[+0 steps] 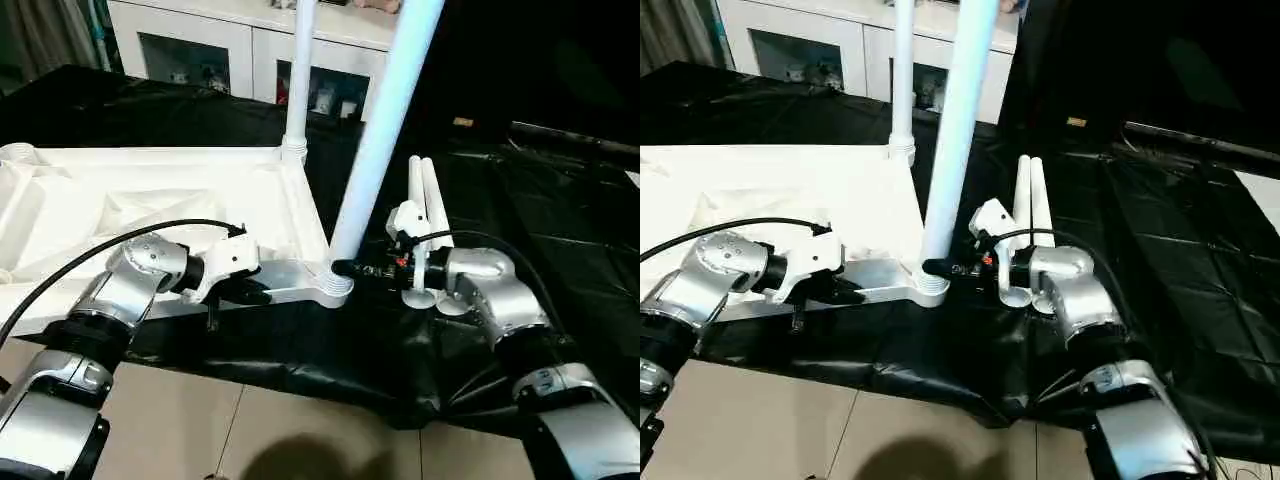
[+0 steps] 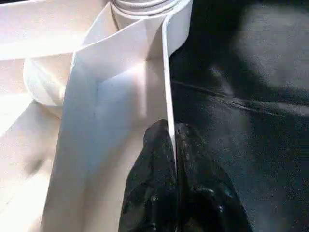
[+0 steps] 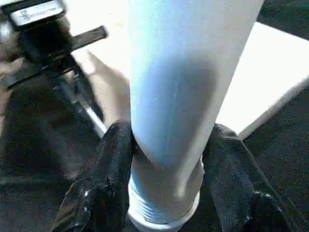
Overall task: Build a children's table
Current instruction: Insert table leg to table base
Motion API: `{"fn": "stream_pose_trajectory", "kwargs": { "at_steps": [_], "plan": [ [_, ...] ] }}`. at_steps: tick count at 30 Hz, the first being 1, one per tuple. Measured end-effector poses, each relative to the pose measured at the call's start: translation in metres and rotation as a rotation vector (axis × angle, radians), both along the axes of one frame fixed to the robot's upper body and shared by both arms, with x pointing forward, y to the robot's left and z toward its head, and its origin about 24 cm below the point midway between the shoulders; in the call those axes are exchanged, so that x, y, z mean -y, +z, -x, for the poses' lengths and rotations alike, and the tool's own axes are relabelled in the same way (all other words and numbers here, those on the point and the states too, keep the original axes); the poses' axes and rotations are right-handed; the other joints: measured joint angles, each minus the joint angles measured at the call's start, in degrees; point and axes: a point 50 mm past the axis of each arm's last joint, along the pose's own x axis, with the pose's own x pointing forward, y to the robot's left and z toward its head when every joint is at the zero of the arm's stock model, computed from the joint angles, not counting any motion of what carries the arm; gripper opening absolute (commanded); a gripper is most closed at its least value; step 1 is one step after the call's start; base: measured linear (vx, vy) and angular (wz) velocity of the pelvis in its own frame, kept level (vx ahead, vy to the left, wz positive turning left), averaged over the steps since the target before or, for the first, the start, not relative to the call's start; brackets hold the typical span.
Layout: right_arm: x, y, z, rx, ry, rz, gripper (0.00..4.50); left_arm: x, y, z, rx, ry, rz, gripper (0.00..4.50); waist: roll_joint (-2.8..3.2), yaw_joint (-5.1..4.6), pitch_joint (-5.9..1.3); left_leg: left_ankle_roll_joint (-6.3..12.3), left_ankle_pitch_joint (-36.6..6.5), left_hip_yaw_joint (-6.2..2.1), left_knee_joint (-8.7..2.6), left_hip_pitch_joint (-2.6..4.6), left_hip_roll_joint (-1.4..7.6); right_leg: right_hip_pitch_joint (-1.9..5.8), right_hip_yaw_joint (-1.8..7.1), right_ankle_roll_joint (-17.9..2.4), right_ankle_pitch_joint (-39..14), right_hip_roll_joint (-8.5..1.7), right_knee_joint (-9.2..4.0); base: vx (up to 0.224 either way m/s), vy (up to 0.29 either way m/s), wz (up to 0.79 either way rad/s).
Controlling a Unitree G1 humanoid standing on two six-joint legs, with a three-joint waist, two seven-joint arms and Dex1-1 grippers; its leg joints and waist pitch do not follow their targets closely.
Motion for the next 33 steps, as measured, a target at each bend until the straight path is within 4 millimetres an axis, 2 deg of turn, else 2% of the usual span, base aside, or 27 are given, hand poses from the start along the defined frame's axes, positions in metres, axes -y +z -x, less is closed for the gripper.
{"fn": "stream_pose_trajectory", "kwargs": {
  "at_steps": [9, 12, 17, 21, 26, 33],
  "plan": [
    [-0.016, -0.005, -0.013, 0.024, -0.276, -0.006, 1.83, 0.012, -0.003, -0.013, 0.008, 0.180, 0.025, 0.00, 0.06, 0.10, 0.04, -0.03, 0.01, -0.04, -0.04, 0.08, 0.02, -0.06, 0.00, 0.23, -0.02, -0.02, -0.03, 0.000, 0.000, 0.00],
    [-0.019, -0.005, -0.020, 0.021, -0.400, -0.008, 1.83, 0.027, -0.005, -0.022, 0.021, 0.283, 0.038, 0.00, 0.09, 0.39, 0.05, -0.03, 0.02, -0.03, -0.02, 0.13, 0.01, -0.09, 0.00, 0.23, -0.01, -0.04, -0.04, 0.000, 0.000, 0.00],
    [-0.025, -0.005, -0.029, -0.012, -0.602, -0.011, 1.83, 0.064, -0.010, -0.030, 0.042, 0.414, 0.060, 0.00, 0.04, 0.88, 0.03, -0.03, 0.02, 0.09, 0.01, 0.04, -0.01, -0.08, 0.09, -0.03, 0.16, -0.12, -0.13, 0.000, 0.000, 0.00],
    [-0.027, -0.005, -0.032, -0.031, -0.666, -0.024, 1.83, 0.075, -0.009, -0.031, 0.042, 0.469, 0.070, 0.00, 0.04, 0.94, 0.03, -0.02, 0.02, 0.12, -0.06, 0.00, -0.02, -0.13, 0.11, 0.11, 0.08, -0.12, -0.12, 0.000, 0.000, 0.00],
    [-0.028, -0.003, -0.034, -0.045, -0.686, -0.036, 1.83, 0.077, -0.008, -0.031, 0.046, 0.479, 0.072, 0.00, 0.05, 1.06, 0.03, -0.02, 0.01, 0.12, -0.13, 0.00, -0.02, -0.15, 0.12, 0.26, -0.01, -0.11, -0.13, 0.000, 0.000, 0.00],
    [-0.030, 0.000, -0.036, -0.033, -0.663, -0.039, 1.83, 0.071, -0.006, -0.032, 0.064, 0.467, 0.060, 0.00, 0.06, 0.64, 0.05, -0.02, 0.02, 0.13, -0.15, -0.29, -0.01, -0.47, 0.12, 0.25, 0.00, -0.11, -0.12, 0.000, 0.000, 0.00]
  ]
}}
